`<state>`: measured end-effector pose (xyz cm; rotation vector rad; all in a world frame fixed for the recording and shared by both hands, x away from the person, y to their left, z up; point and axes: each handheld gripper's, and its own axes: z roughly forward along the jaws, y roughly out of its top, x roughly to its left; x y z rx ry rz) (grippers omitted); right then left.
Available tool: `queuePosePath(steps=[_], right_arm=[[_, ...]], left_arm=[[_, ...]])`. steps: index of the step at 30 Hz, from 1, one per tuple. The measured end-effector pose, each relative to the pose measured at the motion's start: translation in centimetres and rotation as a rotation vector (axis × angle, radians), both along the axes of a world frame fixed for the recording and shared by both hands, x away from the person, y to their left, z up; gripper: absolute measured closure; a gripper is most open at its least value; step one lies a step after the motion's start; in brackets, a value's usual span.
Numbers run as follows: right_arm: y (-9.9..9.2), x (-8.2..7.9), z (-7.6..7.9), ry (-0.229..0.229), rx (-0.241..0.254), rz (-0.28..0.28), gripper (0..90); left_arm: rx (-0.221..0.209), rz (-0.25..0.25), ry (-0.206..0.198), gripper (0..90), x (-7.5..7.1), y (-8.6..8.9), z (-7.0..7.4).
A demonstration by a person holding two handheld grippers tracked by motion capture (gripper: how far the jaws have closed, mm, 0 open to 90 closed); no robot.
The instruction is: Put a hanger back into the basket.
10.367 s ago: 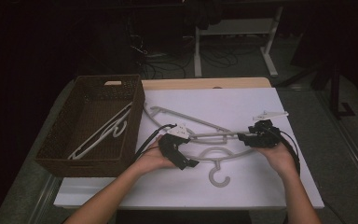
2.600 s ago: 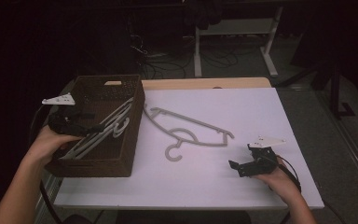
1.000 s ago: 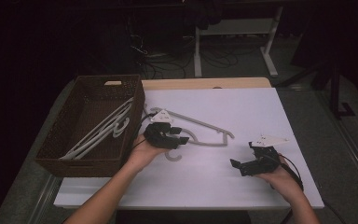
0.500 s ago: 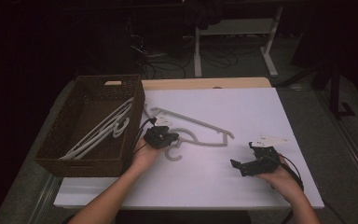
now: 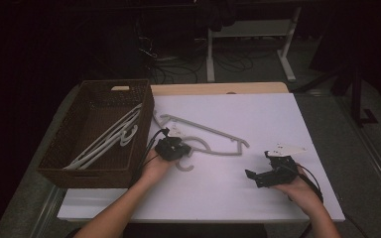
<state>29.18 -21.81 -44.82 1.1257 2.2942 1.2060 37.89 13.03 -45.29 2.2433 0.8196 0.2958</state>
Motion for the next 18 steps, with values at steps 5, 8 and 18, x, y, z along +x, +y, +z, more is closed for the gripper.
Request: queuePosePath(steps=[5, 8, 18], right_arm=[[0.0, 0.0, 0.0, 0.000, 0.000, -0.001, 0.0], [0.0, 0.0, 0.0, 0.001, -0.002, -0.001, 0.0], [0.0, 0.0, 0.0, -0.002, 0.002, -0.002, 0.0]], left_arm=[[0.026, 0.002, -0.017, 90.0, 0.1, 0.0, -0.2], [0.023, -0.019, -0.005, 90.0, 0.1, -0.2, -0.2], [-0.018, -0.119, 0.053, 90.0, -1.6, -2.2, -0.2]])
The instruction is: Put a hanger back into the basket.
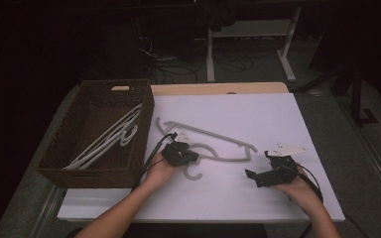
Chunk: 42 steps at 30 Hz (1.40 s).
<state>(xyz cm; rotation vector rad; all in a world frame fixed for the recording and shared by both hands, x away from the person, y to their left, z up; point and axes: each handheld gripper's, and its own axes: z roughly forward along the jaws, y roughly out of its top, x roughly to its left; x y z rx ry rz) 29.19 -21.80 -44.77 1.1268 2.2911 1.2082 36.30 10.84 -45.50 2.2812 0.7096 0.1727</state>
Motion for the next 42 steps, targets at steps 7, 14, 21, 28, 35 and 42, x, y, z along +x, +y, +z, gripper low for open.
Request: queuePosePath(steps=[7, 14, 21, 28, 35, 42], right_arm=[[-0.1, 0.0, 0.1, -0.004, 0.004, -0.002, 0.0], [-0.2, 0.0, 0.2, -0.007, 0.008, -0.006, 0.0], [-0.3, -0.1, 0.3, -0.009, 0.010, -0.006, 0.0], [-0.5, -0.1, 0.7, -0.007, 0.020, -0.014, 0.0], [-0.5, 0.0, 0.8, 0.004, 0.018, -0.027, 0.0], [-0.7, 0.0, 0.6, 0.010, 0.017, -0.033, 0.0]], left_arm=[[-0.013, -0.082, 0.025, 90.0, -1.8, -2.1, 0.0], [-0.035, -0.149, 0.051, 90.0, -3.5, -3.7, -0.1], [-0.052, -0.175, 0.057, 85.2, -3.7, -3.5, 0.3], [-0.082, -0.176, 0.025, 68.3, -2.9, -1.5, 2.1], [-0.027, -0.068, -0.078, 65.7, -1.4, 1.2, 2.9], [0.056, 0.051, -0.115, 87.2, 1.2, 2.0, 1.9]])
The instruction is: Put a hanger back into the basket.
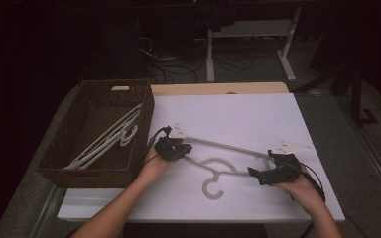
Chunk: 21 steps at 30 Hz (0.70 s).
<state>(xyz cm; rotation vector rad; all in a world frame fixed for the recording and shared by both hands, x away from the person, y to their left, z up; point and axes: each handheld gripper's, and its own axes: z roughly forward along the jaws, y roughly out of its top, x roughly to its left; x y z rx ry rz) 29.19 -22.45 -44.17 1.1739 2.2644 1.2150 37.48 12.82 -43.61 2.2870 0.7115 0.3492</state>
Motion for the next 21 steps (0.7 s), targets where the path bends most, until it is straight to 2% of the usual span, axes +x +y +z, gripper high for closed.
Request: queuePosePath(steps=[3, 12, 17, 21], right_arm=[[0.0, 0.0, 0.0, 0.001, 0.000, -0.001, 0.0], [-0.1, 0.0, -0.1, 0.003, 0.001, -0.003, 0.0], [-0.3, 0.0, -0.1, 0.001, 0.002, -0.006, 0.0], [-0.5, -0.1, 0.0, 0.000, 0.006, -0.011, 0.0]], left_arm=[[0.037, -0.012, 0.003, 89.8, 0.3, -0.2, -0.6], [0.099, -0.064, 0.038, 90.0, 0.1, -0.7, -1.0], [0.110, -0.085, 0.074, 90.0, -1.0, -0.5, -0.6], [0.081, -0.099, 0.116, 90.0, -2.2, 0.2, -0.2]])
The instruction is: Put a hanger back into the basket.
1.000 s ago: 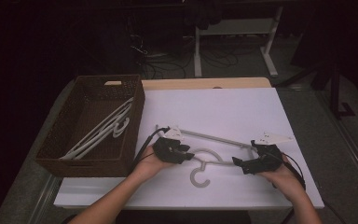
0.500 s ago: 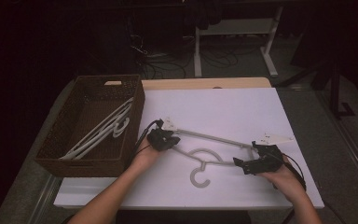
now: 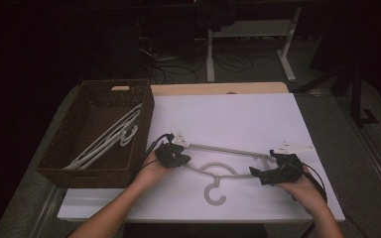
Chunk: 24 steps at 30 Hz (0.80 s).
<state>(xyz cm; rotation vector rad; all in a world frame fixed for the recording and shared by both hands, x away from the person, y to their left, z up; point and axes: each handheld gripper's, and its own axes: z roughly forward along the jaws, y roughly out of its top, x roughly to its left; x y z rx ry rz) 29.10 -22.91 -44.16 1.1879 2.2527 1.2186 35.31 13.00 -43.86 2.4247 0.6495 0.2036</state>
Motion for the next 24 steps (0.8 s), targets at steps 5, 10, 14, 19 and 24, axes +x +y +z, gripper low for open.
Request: queuePosePath(steps=[5, 10, 14, 19, 24], right_arm=[[-0.1, -0.1, 0.1, -0.007, 0.001, -0.005, 0.0], [-0.2, -0.1, 0.1, -0.002, 0.000, -0.012, 0.0], [-0.1, -0.1, 0.4, 0.004, 0.002, -0.018, 0.0], [-0.1, 0.2, 1.2, 0.021, -0.011, -0.013, 0.0], [-0.3, 1.2, 2.5, 0.020, 0.003, -0.030, 5.4]], left_arm=[[-0.031, -0.026, 0.042, 90.0, -1.8, 0.9, 0.4], [-0.048, -0.058, 0.054, 90.0, -3.3, 1.2, 0.5], [-0.096, -0.049, 0.034, 83.2, -3.1, 1.3, 1.0], [-0.187, -0.060, 0.009, 62.5, -3.1, 1.9, 1.7], [-0.256, -0.082, 0.016, 39.7, -2.9, 2.3, 1.8]])
